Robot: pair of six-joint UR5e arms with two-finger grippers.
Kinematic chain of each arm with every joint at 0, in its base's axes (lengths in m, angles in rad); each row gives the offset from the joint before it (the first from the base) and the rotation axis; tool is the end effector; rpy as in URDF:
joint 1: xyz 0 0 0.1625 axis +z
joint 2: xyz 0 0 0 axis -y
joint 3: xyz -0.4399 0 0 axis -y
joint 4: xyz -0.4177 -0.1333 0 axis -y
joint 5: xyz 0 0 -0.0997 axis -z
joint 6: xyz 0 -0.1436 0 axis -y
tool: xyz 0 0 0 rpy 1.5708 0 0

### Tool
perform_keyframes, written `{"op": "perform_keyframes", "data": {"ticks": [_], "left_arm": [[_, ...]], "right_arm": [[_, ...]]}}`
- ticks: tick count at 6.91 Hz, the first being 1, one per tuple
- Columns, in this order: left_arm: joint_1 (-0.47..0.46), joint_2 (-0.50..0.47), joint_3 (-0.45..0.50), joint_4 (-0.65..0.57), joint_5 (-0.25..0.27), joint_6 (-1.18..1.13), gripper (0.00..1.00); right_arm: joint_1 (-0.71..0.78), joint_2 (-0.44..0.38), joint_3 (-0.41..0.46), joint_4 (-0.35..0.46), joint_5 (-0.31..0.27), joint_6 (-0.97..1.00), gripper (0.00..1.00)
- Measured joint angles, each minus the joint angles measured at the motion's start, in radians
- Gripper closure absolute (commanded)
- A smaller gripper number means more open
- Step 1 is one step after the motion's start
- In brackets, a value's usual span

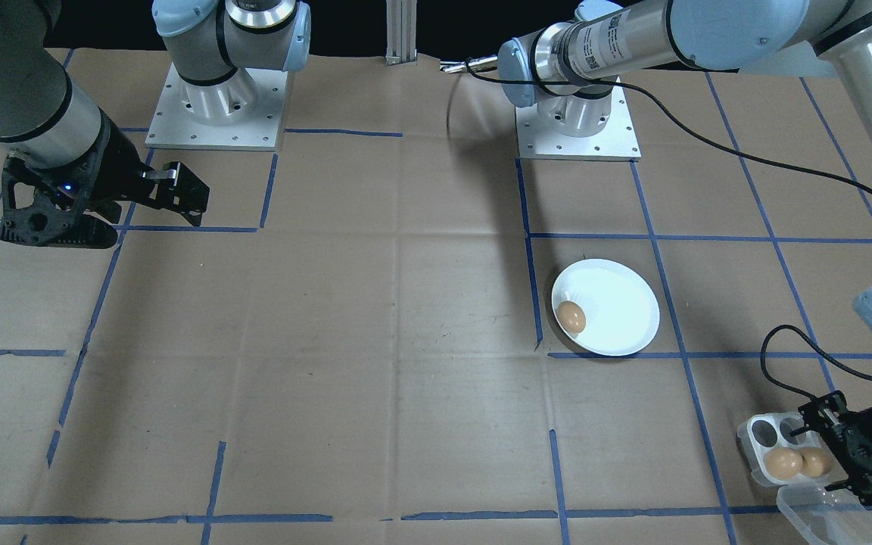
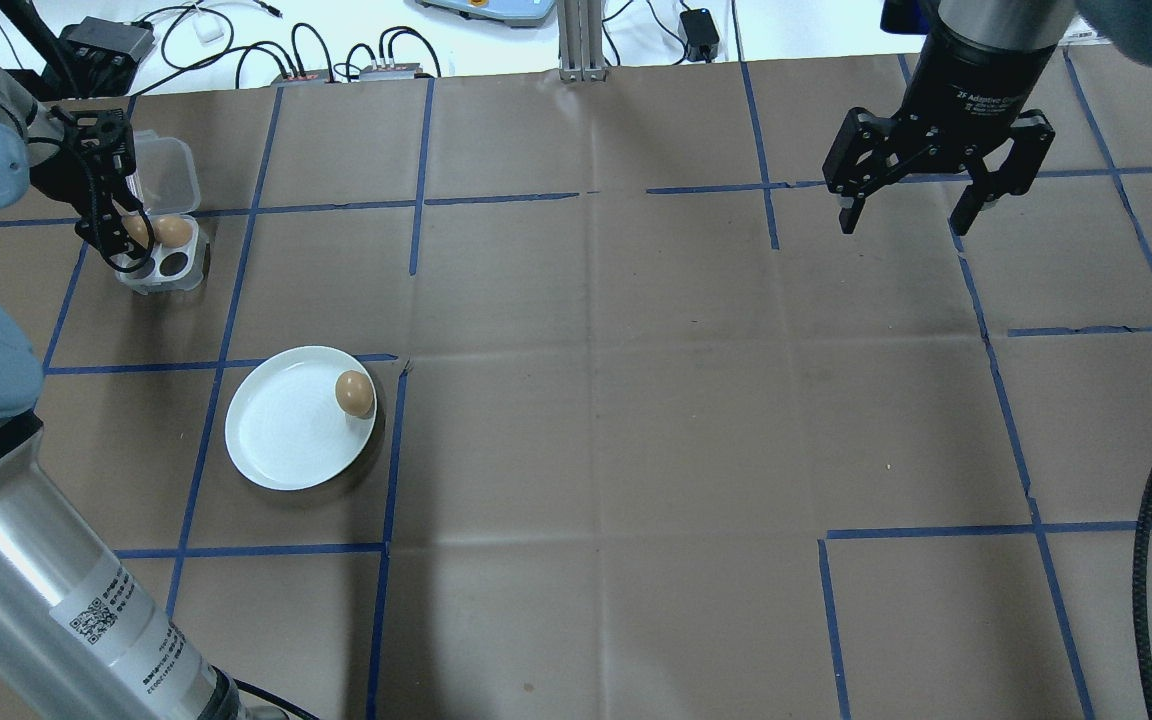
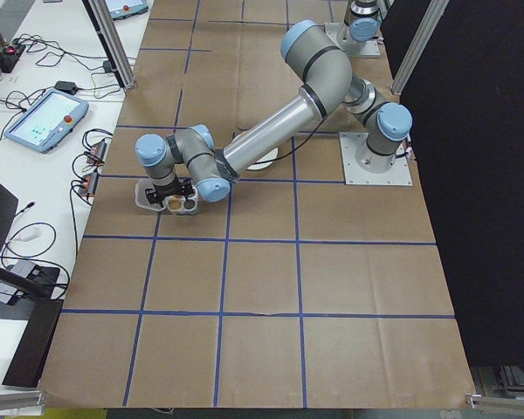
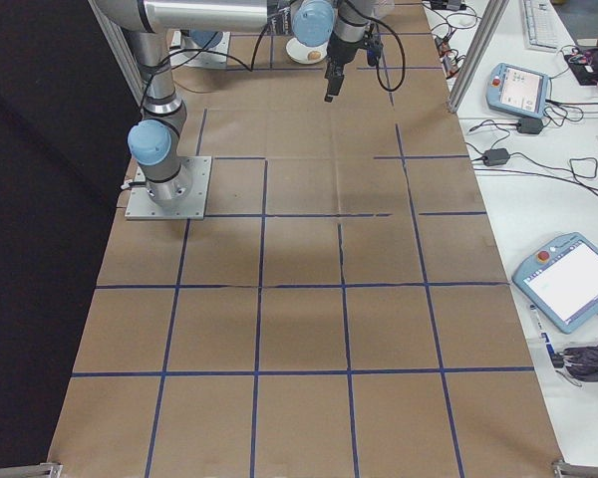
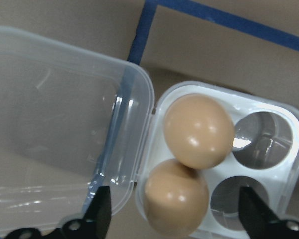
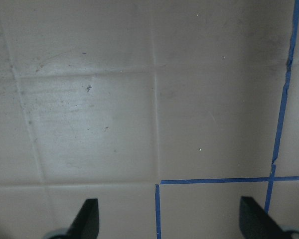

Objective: Place egg on plate

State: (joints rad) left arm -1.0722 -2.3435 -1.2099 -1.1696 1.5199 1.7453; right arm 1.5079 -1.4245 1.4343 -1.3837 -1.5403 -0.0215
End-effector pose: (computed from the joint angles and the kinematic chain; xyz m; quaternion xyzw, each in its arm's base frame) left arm 0.2533 -0.7593 0.1658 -0.5835 -0.8117 0.0206 0.0158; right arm 0.1027 -0.5591 0.4333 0.0221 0.9948 0.0975 0.0193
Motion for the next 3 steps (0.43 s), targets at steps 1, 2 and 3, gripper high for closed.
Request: {"op": "perform_keyframes", "data": {"ticks": [1,2,3], "left_arm": [[0.000,0.000,0.000,-0.007,0.000,-0.002,0.50],[0.000,0.000,0.000,-0.011,0.001,-0.004,0.73],[0.000,0.000,0.000,-0.012,0.004,-0.007,0.92]], "right_arm": [[0.000,0.000,0.000,0.000,0.000,0.000,0.00],[0.000,0.000,0.000,0.000,0.000,0.000,0.00],[0.000,0.000,0.000,0.000,0.000,0.000,0.00]]}}
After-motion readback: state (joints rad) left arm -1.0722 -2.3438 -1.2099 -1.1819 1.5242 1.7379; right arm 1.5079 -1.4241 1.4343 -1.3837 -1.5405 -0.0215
